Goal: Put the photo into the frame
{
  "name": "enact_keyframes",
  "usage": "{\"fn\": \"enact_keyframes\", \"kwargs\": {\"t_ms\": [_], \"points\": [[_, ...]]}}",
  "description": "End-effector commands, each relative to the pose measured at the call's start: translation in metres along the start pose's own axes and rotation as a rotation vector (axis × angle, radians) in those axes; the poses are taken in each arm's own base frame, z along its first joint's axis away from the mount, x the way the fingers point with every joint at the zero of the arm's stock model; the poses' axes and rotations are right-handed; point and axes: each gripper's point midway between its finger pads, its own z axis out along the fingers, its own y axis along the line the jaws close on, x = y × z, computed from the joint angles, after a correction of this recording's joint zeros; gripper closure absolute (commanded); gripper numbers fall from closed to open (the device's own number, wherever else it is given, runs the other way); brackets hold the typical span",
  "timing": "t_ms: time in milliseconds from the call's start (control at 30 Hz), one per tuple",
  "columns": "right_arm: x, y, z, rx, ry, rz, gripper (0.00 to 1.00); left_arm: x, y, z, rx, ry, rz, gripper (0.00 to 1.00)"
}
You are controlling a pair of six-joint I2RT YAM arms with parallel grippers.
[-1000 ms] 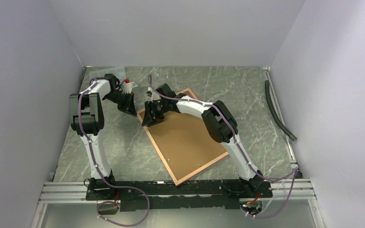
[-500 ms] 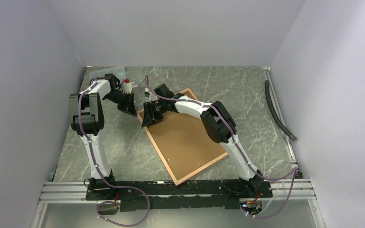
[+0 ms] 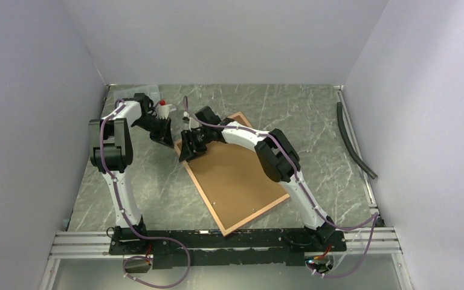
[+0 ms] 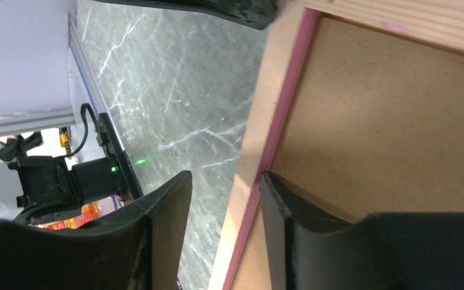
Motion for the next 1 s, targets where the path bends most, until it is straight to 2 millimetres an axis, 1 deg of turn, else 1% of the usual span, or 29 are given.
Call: {"fn": "enact_keyframes", "kwargs": {"t_ms": [0, 100, 133, 200, 233, 300, 333, 367, 400, 433, 500, 567, 600, 633, 667, 700, 767, 800, 867, 967], "points": [[0.017, 0.004, -0.004, 0.054, 0.075, -0.013, 0.43, -0.011, -0.015, -0.001, 0.008, -0.029, 0.049, 0.90], [-0.019, 0.013, -0.032, 0.072, -0.037, -0.040, 0.24, -0.014, -0.024, -0.014, 0.006, -0.044, 0.072, 0.87], [-0.034, 0.016, -0.046, 0.078, -0.087, -0.040, 0.20, -0.016, -0.026, -0.019, -0.002, -0.049, 0.082, 0.84], [-0.057, 0.015, -0.075, 0.089, -0.176, -0.016, 0.11, -0.021, -0.027, -0.028, -0.023, -0.061, 0.101, 0.78], [-0.068, 0.016, -0.094, 0.098, -0.225, 0.001, 0.03, -0.024, -0.028, -0.032, -0.034, -0.070, 0.110, 0.74], [-0.084, 0.002, -0.134, 0.141, -0.325, 0.062, 0.00, -0.031, -0.027, -0.037, -0.050, -0.087, 0.125, 0.67], [-0.093, -0.015, -0.160, 0.181, -0.390, 0.103, 0.00, -0.037, -0.026, -0.039, -0.057, -0.100, 0.129, 0.66], [-0.090, -0.022, -0.176, 0.208, -0.421, 0.132, 0.00, -0.039, -0.025, -0.038, -0.055, -0.105, 0.128, 0.65], [-0.088, -0.036, -0.198, 0.268, -0.468, 0.171, 0.00, -0.043, -0.024, -0.037, -0.055, -0.112, 0.125, 0.64], [-0.086, -0.056, -0.225, 0.341, -0.525, 0.217, 0.00, -0.048, -0.022, -0.036, -0.050, -0.120, 0.123, 0.64], [-0.070, -0.084, -0.266, 0.455, -0.601, 0.303, 0.00, -0.053, -0.021, -0.030, -0.038, -0.119, 0.119, 0.64], [-0.040, -0.111, -0.304, 0.578, -0.655, 0.419, 0.00, -0.058, -0.017, -0.023, -0.041, -0.118, 0.125, 0.64], [-0.021, -0.123, -0.318, 0.631, -0.668, 0.488, 0.00, -0.061, -0.014, -0.020, -0.047, -0.123, 0.126, 0.64], [0.000, -0.131, -0.328, 0.665, -0.669, 0.552, 0.00, -0.062, -0.011, -0.017, -0.050, -0.120, 0.124, 0.65], [0.019, -0.135, -0.335, 0.681, -0.663, 0.604, 0.00, -0.063, -0.011, -0.011, -0.047, -0.109, 0.131, 0.66], [0.044, -0.138, -0.336, 0.705, -0.641, 0.656, 0.00, -0.063, -0.013, -0.005, -0.044, -0.099, 0.139, 0.67], [0.078, -0.131, -0.341, 0.741, -0.613, 0.708, 0.00, -0.062, -0.011, 0.003, -0.040, -0.088, 0.137, 0.67], [0.093, -0.122, -0.345, 0.752, -0.603, 0.717, 0.00, -0.062, -0.010, 0.005, -0.038, -0.086, 0.136, 0.67], [0.121, -0.114, -0.348, 0.786, -0.560, 0.758, 0.00, -0.062, -0.009, 0.008, -0.036, -0.087, 0.135, 0.68], [0.160, -0.100, -0.342, 0.786, -0.468, 0.838, 0.00, -0.062, -0.009, 0.012, -0.036, -0.083, 0.136, 0.68]]}}
